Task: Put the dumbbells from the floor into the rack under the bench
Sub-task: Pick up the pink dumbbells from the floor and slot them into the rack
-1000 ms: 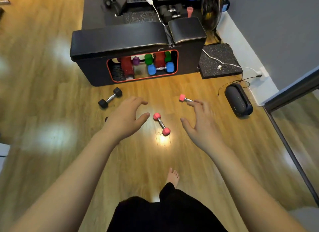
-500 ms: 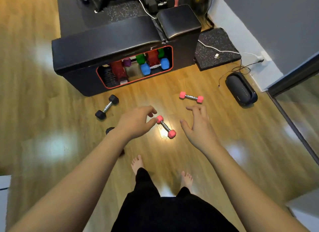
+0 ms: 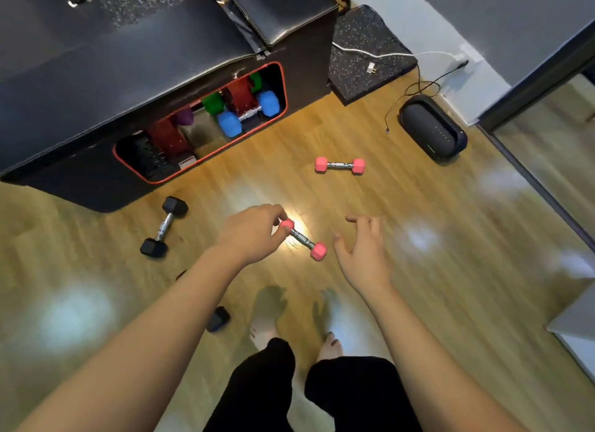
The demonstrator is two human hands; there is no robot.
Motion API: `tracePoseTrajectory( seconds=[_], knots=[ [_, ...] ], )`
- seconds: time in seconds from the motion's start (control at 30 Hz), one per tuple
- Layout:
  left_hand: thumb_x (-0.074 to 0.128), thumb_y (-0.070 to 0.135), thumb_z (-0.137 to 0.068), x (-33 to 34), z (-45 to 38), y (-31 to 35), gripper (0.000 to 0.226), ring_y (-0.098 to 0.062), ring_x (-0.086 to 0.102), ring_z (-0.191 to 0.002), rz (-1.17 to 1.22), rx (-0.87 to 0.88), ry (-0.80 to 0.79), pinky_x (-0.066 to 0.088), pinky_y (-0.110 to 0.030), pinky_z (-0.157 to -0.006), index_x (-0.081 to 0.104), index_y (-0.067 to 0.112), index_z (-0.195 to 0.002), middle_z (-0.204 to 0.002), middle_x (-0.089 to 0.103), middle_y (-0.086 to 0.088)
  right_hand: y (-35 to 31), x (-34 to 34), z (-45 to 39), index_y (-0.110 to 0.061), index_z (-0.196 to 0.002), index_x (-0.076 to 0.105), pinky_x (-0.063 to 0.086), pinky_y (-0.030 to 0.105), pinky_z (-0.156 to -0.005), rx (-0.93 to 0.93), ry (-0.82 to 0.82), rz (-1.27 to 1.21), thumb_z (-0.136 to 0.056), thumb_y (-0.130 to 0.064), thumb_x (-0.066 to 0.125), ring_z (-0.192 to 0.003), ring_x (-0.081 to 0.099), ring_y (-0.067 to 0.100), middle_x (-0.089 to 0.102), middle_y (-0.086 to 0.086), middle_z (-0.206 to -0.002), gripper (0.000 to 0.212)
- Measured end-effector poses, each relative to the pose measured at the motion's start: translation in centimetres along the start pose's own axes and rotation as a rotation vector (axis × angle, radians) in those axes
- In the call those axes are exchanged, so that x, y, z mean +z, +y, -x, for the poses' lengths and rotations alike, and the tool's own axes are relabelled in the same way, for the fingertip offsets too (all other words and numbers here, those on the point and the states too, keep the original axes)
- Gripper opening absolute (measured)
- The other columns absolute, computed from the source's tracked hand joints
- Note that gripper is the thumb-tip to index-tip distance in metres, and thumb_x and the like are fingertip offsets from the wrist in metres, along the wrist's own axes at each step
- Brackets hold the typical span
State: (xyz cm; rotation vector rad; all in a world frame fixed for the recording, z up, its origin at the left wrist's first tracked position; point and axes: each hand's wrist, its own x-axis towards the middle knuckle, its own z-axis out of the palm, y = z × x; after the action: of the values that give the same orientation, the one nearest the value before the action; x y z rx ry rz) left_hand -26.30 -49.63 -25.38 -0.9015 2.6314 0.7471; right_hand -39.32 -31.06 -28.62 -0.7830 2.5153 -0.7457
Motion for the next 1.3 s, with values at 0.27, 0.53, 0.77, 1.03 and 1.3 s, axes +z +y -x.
tracePoseTrajectory(
  seconds=[0.27,0.53,0.77,1.03,1.3],
  knots=[
    [0.05,0.043,-0.094,22.3,-16.3,-9.1,0.021,-0.018,0.059,-0.1,-0.042,-0.018,-0.046,0.045,-0.03,-0.071,0.059,0.031,-0.109,-0.111,0.06,0.009,14.6,20.2,-9.1,-0.017,-0.125,0.052,0.047,0.037,-0.087,0.141,-0.04,-0.012,-0.09,-0.025,0.06,-0.109,0.053,0.028,0.045,0.002,-0.118,0.037],
    [0.058,0.034,-0.088,41.7,-30.6,-17.8,0.044,-0.031,0.055,-0.114,-0.077,-0.099,-0.151,0.05,-0.043,-0.091,0.049,0.032,-0.13,-0.134,0.042,-0.001,27.9,39.0,-16.8,-0.016,-0.133,0.044,0.044,0.041,-0.093,0.317,-0.08,0.091,-0.092,-0.031,0.058,-0.119,0.044,0.032,0.042,0.008,-0.127,0.045],
    [0.068,0.024,-0.087,47.9,-35.0,-19.9,0.05,-0.032,0.047,-0.115,-0.114,-0.132,-0.113,0.048,-0.039,-0.092,0.047,0.021,-0.132,-0.135,0.037,-0.008,33.2,46.3,-15.9,-0.025,-0.133,0.031,0.056,0.045,-0.081,0.452,-0.141,0.127,-0.084,-0.056,0.064,-0.106,0.056,0.03,0.045,0.006,-0.123,0.066],
    [0.069,0.021,-0.087,48.5,-35.6,-22.0,0.05,-0.03,0.059,-0.099,0.009,-0.15,-0.091,0.052,-0.035,-0.083,0.042,0.028,-0.129,-0.12,0.044,-0.007,34.1,48.6,-17.4,-0.021,-0.126,0.034,0.052,0.046,-0.085,0.564,-0.073,-0.069,-0.083,-0.043,0.072,-0.107,0.055,0.034,0.048,0.013,-0.124,0.062],
    [0.067,0.025,-0.089,47.9,-33.3,-22.9,0.045,-0.032,0.06,-0.093,0.11,-0.179,-0.013,0.054,-0.039,-0.086,0.043,0.028,-0.127,-0.117,0.043,-0.008,33.1,47.9,-18.1,-0.016,-0.129,0.04,0.047,0.043,-0.091,0.481,0.002,-0.157,-0.083,-0.024,0.073,-0.108,0.053,0.037,0.042,0.014,-0.121,0.058]
  ],
)
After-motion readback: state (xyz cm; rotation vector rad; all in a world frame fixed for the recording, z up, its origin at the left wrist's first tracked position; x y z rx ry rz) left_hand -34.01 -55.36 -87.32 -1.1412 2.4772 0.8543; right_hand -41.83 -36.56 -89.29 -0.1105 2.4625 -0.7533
